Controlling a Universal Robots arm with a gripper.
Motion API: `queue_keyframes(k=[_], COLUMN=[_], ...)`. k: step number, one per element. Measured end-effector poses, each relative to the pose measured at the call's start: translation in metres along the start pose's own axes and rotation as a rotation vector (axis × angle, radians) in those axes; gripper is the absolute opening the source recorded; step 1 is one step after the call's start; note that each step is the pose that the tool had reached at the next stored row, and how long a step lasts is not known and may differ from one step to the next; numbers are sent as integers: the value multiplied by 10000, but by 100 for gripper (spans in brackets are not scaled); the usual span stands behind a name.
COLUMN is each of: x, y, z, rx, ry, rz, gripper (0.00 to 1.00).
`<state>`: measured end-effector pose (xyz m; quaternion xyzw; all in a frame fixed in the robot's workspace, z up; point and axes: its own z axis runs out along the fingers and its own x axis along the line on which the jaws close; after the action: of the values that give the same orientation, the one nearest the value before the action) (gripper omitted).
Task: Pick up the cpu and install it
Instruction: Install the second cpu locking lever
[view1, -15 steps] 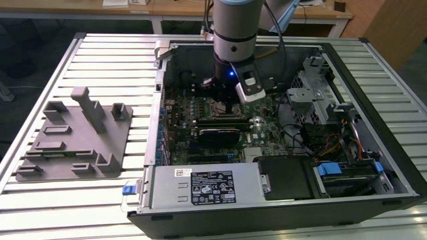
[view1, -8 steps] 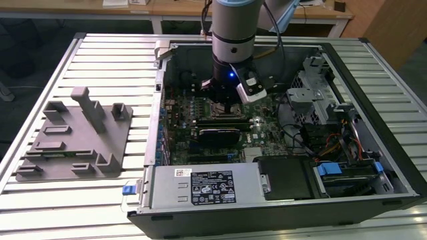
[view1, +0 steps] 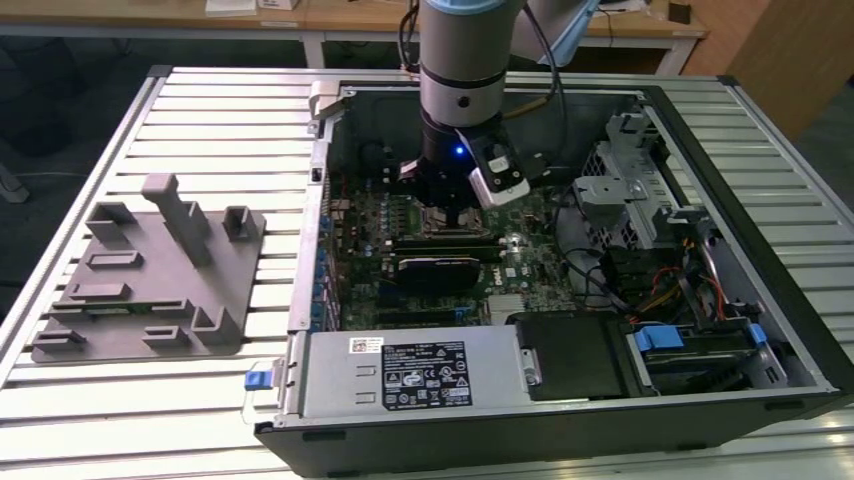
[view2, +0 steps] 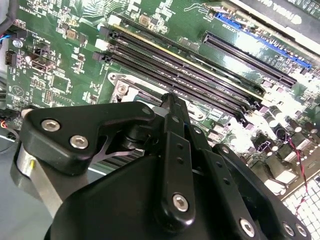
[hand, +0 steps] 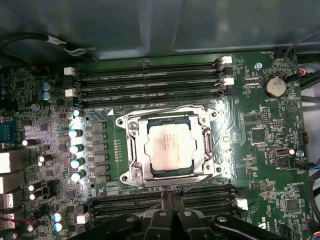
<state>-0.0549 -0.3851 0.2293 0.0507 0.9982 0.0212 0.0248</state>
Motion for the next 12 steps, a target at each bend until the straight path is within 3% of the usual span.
queue_keyframes(k=[7,12], x=[1,6], y=[-1,-6], z=[15,91], rx=[9,14], ry=[16,54], rz=[1,2], gripper=[11,11])
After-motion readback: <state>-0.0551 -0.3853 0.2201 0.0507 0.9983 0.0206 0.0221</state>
